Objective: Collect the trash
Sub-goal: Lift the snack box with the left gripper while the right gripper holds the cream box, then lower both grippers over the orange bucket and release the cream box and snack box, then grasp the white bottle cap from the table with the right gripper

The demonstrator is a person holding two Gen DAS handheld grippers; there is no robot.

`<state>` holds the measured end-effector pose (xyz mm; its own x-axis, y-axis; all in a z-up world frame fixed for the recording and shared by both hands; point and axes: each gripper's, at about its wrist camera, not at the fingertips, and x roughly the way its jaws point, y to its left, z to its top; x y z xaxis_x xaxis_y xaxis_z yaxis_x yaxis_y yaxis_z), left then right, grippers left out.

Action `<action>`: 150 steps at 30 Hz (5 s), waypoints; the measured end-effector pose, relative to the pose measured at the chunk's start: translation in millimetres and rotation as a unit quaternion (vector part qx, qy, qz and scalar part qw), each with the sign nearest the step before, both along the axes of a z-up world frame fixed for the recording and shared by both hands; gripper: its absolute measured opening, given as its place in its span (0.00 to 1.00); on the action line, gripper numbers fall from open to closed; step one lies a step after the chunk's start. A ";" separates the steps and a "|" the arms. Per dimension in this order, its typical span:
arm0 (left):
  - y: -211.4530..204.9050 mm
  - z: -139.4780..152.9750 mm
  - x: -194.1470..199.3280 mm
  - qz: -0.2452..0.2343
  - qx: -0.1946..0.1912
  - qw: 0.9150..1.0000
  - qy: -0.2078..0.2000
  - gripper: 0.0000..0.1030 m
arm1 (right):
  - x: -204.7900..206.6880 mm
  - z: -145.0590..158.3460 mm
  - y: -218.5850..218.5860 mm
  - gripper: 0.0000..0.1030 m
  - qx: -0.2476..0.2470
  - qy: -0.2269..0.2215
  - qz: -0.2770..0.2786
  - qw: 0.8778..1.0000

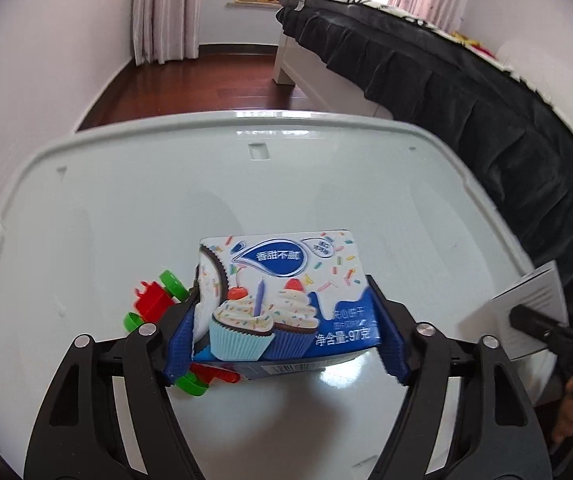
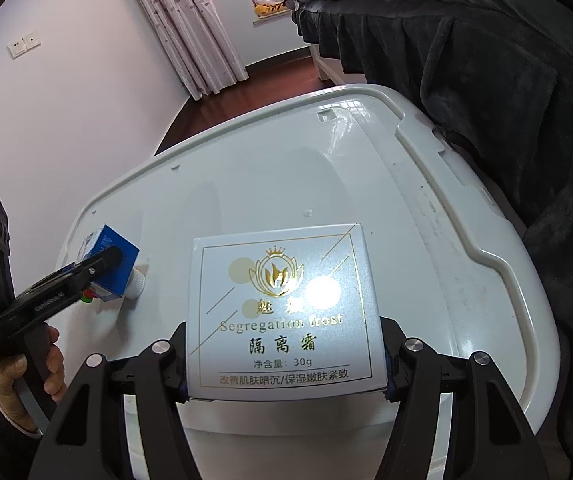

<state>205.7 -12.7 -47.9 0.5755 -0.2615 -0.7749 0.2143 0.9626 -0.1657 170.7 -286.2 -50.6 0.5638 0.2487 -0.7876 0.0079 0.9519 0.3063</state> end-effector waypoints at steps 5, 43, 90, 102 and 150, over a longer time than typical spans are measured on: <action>-12.4 -2.1 -3.2 -0.014 0.048 0.998 -0.022 0.72 | 0.2 1.5 0.6 0.61 0.000 -0.003 0.002 1.000; -5.6 61.5 -112.4 0.029 0.081 0.990 -0.110 0.67 | -2.5 8.4 16.4 0.61 0.004 -0.011 0.013 1.000; 10.4 -43.1 -269.6 0.011 0.005 0.991 0.132 0.67 | -206.5 -24.4 68.6 0.62 -0.034 0.061 0.166 0.984; 21.6 -46.4 -264.9 0.025 -0.012 0.990 0.137 0.83 | -197.9 -26.6 56.5 0.79 0.020 0.073 0.140 0.987; 102.9 25.3 -191.2 0.185 -0.020 0.982 -0.036 0.87 | 27.5 -5.7 179.8 0.71 -0.122 -0.038 0.210 0.969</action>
<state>14.4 90.2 -22.6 0.6903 -0.0528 -0.7216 -0.1367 0.9699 -0.2017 198.2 -106.4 -56.3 0.5111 0.2805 -0.8125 -0.4102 0.9102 0.0562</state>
